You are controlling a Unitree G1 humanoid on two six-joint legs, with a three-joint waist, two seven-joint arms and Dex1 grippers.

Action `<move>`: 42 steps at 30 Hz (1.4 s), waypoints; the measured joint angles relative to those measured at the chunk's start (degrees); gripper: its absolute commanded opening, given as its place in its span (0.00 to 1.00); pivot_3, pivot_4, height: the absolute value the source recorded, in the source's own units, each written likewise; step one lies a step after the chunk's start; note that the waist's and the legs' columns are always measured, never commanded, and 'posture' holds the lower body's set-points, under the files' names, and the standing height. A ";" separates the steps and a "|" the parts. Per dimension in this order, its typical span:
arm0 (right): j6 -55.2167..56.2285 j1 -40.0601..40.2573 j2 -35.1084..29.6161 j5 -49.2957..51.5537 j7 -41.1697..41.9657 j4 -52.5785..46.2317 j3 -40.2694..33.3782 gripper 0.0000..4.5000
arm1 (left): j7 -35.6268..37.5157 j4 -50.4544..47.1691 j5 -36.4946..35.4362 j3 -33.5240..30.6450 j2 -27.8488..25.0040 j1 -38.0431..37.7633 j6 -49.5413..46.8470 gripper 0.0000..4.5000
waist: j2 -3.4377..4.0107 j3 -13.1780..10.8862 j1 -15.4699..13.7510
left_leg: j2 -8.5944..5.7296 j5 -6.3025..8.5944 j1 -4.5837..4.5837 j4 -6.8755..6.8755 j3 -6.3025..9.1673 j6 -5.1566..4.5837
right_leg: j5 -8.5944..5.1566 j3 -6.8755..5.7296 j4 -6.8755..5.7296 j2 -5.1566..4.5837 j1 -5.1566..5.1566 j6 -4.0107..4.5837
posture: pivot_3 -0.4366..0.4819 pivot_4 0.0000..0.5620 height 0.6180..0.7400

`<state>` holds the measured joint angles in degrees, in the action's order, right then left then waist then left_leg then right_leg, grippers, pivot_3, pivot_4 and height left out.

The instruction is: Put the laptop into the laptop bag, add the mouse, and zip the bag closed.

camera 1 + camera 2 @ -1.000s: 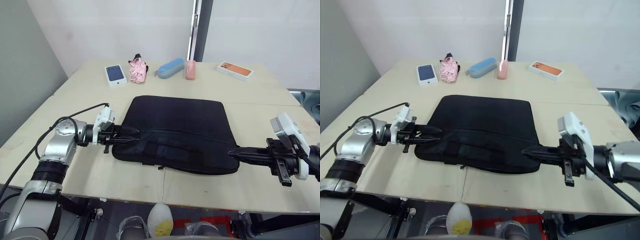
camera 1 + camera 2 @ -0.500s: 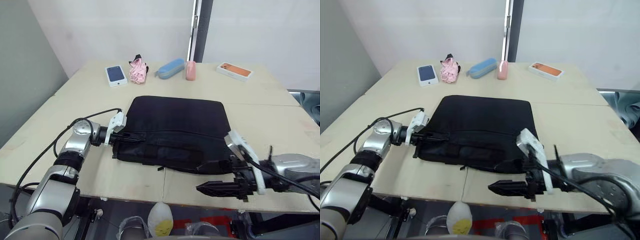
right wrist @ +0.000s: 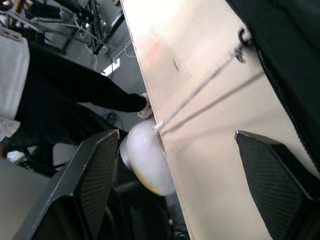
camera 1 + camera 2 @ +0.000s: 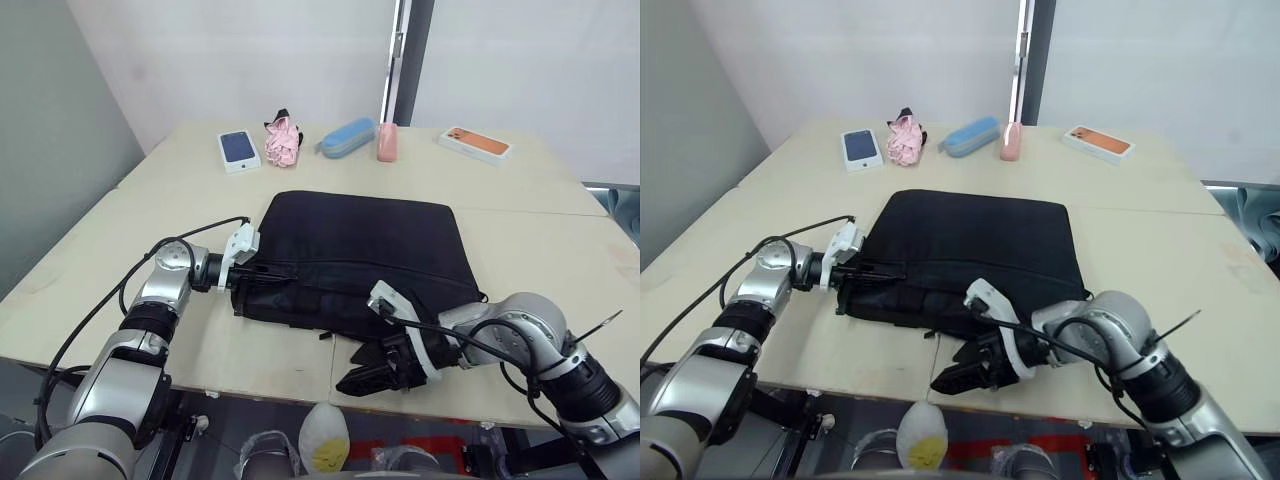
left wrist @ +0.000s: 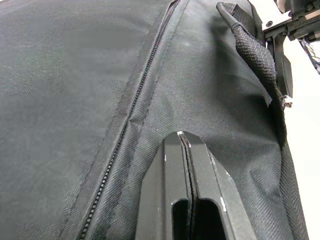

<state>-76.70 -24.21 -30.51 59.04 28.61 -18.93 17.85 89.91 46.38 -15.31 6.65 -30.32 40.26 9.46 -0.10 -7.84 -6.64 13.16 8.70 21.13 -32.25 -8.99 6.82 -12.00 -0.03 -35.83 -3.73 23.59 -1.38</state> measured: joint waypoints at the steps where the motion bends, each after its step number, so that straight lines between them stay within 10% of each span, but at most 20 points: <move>1: -0.12 -0.04 0.83 -0.03 -0.21 0.34 0.02 0.87 | 0.00 -0.02 0.00 0.00 0.17 0.00 0.00 0.00 | 0.00 0.00 -0.03 | 0.00 0.00 0.00 -0.01 0.02 0.00 | 0.00 -0.01 -0.01 0.00 0.00 0.00 | 0.48 0.27 1.00; 6: -2.49 -0.56 8.12 -0.19 -1.85 2.66 -0.06 0.87 | 0.01 0.03 0.01 -0.02 0.49 -0.03 0.24 0.00 | 0.00 0.00 -0.08 | -0.02 -0.04 0.03 -0.01 0.03 0.08 | 0.00 -0.03 0.03 -0.02 -0.01 0.00 | 0.48 0.27 1.00; 18: -4.56 -1.60 6.72 0.02 1.95 3.63 -5.67 0.01 | -0.03 1.13 0.26 -0.79 1.06 0.02 1.52 0.00 | 0.01 -0.01 -0.22 | -0.03 -0.14 0.02 0.01 0.04 0.26 | 0.00 -0.03 0.04 -0.02 -0.02 -0.02 | 0.48 0.27 1.00; 30: -8.84 -2.77 7.87 6.98 -0.30 3.24 -15.67 0.01 | -0.52 2.67 0.30 -1.96 1.87 0.08 3.03 0.00 | 0.02 -0.01 -0.31 | -0.03 -0.17 0.01 0.03 0.07 0.31 | 0.01 -0.05 0.00 -0.02 -0.01 -0.02 | 0.48 0.27 1.00; 42: 4.94 -9.15 -10.91 -8.84 12.78 5.46 -9.99 0.01 | -1.16 2.90 0.37 -2.19 2.24 0.04 3.30 0.00 | 0.02 -0.01 -0.23 | -0.01 -0.20 0.01 0.13 0.07 0.35 | 0.01 -0.04 0.08 0.03 0.01 -0.05 | 0.48 0.27 1.00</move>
<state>-71.75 -33.36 -41.42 50.20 41.39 -13.47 7.86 88.74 49.29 -14.94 4.45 -28.07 40.30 12.76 -0.09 -7.85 -6.87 13.15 8.51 21.15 -32.12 -8.92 7.16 -11.99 -0.07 -35.75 -3.70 23.59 -1.43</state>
